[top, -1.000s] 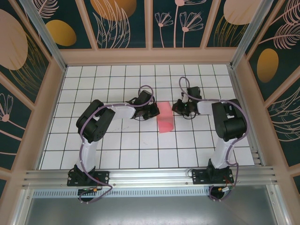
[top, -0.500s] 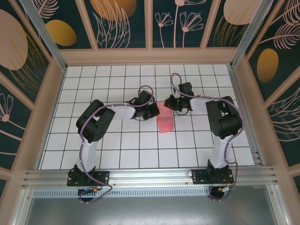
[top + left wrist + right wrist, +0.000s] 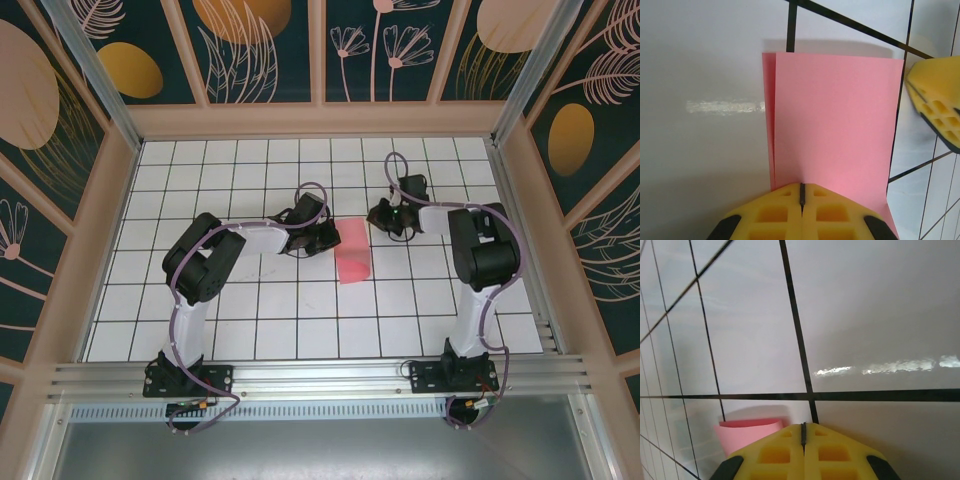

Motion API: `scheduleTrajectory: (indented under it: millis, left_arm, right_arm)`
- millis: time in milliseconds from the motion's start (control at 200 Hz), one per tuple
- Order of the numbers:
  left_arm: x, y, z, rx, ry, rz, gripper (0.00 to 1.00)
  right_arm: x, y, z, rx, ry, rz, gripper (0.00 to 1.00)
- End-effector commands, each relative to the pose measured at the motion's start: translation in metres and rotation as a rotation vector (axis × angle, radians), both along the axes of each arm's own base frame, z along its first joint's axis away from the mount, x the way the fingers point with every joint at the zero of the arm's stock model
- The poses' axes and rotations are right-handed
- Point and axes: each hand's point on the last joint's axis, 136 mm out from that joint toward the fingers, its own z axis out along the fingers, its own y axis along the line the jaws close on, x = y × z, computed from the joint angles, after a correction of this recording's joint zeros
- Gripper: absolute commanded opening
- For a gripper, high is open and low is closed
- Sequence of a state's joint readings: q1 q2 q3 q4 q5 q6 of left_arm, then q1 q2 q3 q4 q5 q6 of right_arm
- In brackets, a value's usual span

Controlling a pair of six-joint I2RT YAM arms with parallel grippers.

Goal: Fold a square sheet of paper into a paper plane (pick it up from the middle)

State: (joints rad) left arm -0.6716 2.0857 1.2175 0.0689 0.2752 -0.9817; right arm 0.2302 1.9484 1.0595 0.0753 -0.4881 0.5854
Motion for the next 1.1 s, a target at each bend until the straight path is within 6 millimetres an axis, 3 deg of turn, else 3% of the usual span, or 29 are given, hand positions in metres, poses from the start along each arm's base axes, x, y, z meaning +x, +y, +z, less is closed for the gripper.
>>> scheduleTrajectory:
  millis: [0,135,295,450,630,746,816,961,1096]
  left_arm:
    - [-0.056,0.072,-0.094,0.329,0.247,0.051,0.00]
    - [-0.055,0.071,-0.093,0.325,0.245,0.052,0.00]
    - [-0.056,0.071,-0.094,0.329,0.248,0.048,0.00]
    - [-0.057,0.072,-0.094,0.328,0.248,0.049,0.00]
    - [-0.058,0.072,-0.094,0.327,0.247,0.048,0.00]
    - [-0.058,0.071,-0.094,0.323,0.247,0.047,0.00]
    - [-0.057,0.071,-0.093,0.321,0.246,0.048,0.00]
    - [-0.058,0.072,-0.095,0.325,0.248,0.049,0.00]
    - [-0.057,0.071,-0.095,0.324,0.245,0.047,0.00]
  right_arm:
    - [-0.005,0.019,0.041,0.048,-0.093,0.034,0.00]
    - [-0.021,0.038,0.038,0.048,-0.087,0.080,0.00]
    - [-0.013,0.047,0.016,0.025,-0.025,0.090,0.00]
    - [-0.001,0.037,-0.003,-0.048,0.012,0.059,0.01]
    - [0.009,0.006,-0.020,-0.108,0.040,-0.035,0.01]
    - [0.021,-0.006,-0.013,-0.123,0.020,-0.076,0.01]
    - [0.024,-0.005,0.006,-0.105,-0.023,-0.070,0.01]
    - [0.000,0.019,0.047,-0.018,-0.092,0.047,0.02]
    - [-0.051,0.037,0.040,0.021,-0.021,0.160,0.02]
